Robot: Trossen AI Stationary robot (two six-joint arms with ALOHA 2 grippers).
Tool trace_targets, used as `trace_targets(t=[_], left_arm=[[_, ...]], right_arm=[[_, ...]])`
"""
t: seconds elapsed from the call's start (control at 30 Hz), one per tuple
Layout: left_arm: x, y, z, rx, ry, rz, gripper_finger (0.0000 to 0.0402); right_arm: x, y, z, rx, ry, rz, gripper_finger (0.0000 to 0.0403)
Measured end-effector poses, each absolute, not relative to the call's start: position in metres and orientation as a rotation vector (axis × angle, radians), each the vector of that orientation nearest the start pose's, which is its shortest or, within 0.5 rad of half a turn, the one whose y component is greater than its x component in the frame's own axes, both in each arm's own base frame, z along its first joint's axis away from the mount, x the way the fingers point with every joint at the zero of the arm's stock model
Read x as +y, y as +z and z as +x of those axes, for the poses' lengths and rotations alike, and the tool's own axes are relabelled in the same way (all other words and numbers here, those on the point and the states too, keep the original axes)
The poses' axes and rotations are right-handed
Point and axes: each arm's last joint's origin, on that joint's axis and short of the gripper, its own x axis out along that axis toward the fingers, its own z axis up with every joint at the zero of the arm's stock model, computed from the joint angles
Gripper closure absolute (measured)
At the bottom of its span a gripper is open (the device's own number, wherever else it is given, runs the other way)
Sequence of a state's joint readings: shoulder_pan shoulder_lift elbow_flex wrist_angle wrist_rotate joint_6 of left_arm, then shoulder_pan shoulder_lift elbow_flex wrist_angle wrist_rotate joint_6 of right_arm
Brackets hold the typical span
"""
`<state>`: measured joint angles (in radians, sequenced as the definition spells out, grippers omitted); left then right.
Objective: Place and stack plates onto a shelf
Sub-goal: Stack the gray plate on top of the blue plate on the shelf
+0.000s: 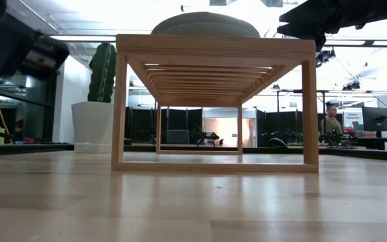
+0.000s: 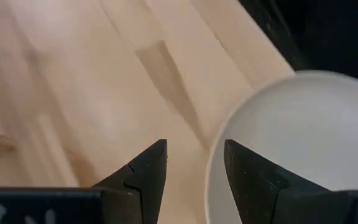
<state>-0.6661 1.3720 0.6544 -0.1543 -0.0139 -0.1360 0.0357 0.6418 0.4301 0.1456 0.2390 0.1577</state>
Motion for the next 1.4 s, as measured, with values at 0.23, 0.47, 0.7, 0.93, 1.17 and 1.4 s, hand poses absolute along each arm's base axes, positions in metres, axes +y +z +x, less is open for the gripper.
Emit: trace_targets(t=[0.23, 0.47, 0.7, 0.93, 1.17, 1.4], left_arm=[[-0.168, 0.150, 0.204, 0.924, -0.630, 0.215, 0.0252], [-0.170, 0.131, 0.205, 0.985, -0.648, 0.305, 0.0252], [-0.171, 0.123, 0.206, 1.015, -0.662, 0.312, 0.0259], [-0.167, 0.125, 0.209, 1.018, -0.674, 0.277, 0.0362], [-0.151, 0.134, 0.215, 1.049, -0.699, 0.154, 0.0396], [-0.124, 0.178, 0.206, 0.990, -0.625, 0.029, 0.0400]], right_arm=[[-0.001, 0.256, 0.156, 0.111, -0.213, 0.139, 0.0265], [-0.001, 0.255, 0.156, 0.128, -0.214, 0.139, 0.0265], [-0.001, 0.254, 0.156, 0.132, -0.215, 0.136, 0.0265], [-0.001, 0.254, 0.156, 0.132, -0.215, 0.136, 0.0265], [-0.001, 0.254, 0.156, 0.132, -0.215, 0.136, 0.0265], [-0.001, 0.253, 0.155, 0.145, -0.217, 0.134, 0.0265]])
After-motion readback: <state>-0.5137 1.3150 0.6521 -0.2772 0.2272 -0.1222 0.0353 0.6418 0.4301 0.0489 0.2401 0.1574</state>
